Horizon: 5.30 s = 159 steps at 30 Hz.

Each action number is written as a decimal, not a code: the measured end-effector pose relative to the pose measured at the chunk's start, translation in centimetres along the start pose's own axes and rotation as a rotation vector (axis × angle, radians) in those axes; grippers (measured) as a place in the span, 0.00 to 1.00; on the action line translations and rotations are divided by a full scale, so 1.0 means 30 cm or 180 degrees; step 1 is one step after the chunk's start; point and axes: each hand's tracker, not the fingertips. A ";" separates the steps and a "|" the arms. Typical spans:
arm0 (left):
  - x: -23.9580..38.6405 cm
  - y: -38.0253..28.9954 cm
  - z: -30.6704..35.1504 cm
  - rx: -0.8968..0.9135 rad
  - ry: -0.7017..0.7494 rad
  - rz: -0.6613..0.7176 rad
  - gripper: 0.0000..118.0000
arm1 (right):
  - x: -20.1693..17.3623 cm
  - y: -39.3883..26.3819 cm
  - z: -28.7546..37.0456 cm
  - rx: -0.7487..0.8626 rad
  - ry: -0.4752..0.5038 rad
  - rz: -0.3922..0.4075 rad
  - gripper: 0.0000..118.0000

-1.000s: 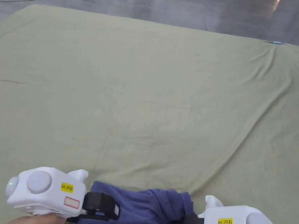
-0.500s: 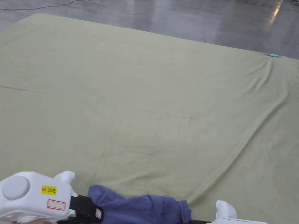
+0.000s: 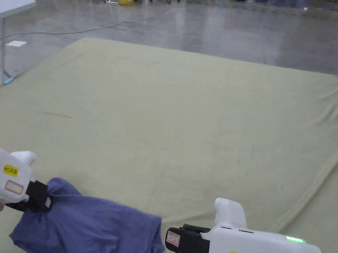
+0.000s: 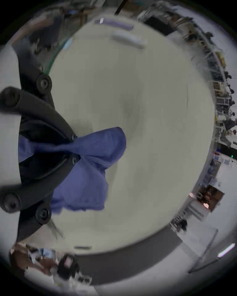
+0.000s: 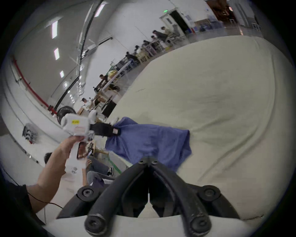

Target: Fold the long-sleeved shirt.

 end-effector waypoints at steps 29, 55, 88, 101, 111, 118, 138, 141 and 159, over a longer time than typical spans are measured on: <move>0.570 0.056 0.622 0.2468 -0.0068 -0.1198 0.00 | -0.036 0.198 0.616 0.1438 -0.0952 0.0472 0.00; 1.072 -0.123 0.732 0.3224 -0.0044 -0.0798 0.98 | -0.116 0.268 0.900 0.2252 -0.2336 0.0861 1.00; 1.075 -0.124 0.737 0.3207 -0.0122 -0.0875 1.00 | -0.210 0.248 0.862 0.2463 -0.2428 0.0885 1.00; 1.081 -0.166 0.765 0.3233 -0.0120 -0.0870 1.00 | -0.202 0.250 0.864 0.2475 -0.2445 0.0844 1.00; 1.077 -0.164 0.764 0.3227 -0.0135 -0.0863 1.00 | -0.206 0.249 0.866 0.2472 -0.2452 0.0847 1.00; 1.074 -0.165 0.761 0.3205 -0.0149 -0.0853 1.00 | -0.205 0.246 0.863 0.2463 -0.2440 0.0837 1.00; 1.082 -0.166 0.750 0.3177 -0.0146 -0.0912 1.00 | -0.209 0.239 0.863 0.2458 -0.2446 0.0823 1.00; 1.078 -0.166 0.751 0.3175 -0.0173 -0.0891 1.00 | -0.204 0.241 0.858 0.2448 -0.2429 0.0824 1.00; 1.091 -0.164 0.740 0.3136 -0.0130 -0.0928 1.00 | -0.189 0.248 0.853 0.2413 -0.2332 0.0768 1.00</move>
